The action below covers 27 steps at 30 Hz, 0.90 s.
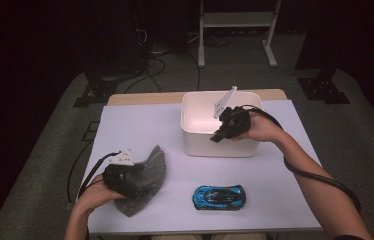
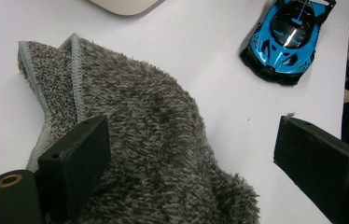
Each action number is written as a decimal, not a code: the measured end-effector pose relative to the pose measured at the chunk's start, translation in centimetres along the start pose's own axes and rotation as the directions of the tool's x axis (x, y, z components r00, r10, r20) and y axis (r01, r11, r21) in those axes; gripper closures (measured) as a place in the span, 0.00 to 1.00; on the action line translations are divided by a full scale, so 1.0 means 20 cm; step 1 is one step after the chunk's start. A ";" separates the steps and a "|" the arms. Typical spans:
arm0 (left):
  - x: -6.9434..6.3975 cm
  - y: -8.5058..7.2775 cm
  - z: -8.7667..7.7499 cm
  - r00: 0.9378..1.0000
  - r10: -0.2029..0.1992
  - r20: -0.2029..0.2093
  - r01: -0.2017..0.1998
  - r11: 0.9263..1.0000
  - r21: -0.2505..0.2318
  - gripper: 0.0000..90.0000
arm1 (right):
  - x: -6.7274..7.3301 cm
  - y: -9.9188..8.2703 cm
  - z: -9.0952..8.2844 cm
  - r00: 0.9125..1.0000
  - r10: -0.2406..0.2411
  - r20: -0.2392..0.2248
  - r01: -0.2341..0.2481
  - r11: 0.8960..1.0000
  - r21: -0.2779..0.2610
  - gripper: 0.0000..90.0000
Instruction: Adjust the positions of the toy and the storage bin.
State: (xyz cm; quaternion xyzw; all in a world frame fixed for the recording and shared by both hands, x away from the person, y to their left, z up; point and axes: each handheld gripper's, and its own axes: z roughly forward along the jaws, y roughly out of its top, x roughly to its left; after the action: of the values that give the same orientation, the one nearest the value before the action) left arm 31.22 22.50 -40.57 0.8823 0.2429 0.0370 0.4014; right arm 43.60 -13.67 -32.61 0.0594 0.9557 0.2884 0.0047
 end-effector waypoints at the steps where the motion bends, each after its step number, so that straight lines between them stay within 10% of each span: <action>1: 0.00 0.00 0.00 1.000 0.001 0.000 -0.001 1.000 0.001 0.11 | 0.01 0.00 0.00 1.000 0.001 -0.002 -0.001 1.000 0.001 0.95; 27: -0.01 0.00 0.02 1.000 0.007 0.012 -0.007 1.000 0.012 0.11 | 0.12 0.02 0.01 0.999 -0.028 -0.030 0.028 1.000 0.002 0.96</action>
State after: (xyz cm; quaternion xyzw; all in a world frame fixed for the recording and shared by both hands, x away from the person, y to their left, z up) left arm 31.27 22.09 -40.82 0.8857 0.2378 0.0318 0.3975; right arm 41.36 -12.99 -32.53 0.0416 0.9567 0.2880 -0.0054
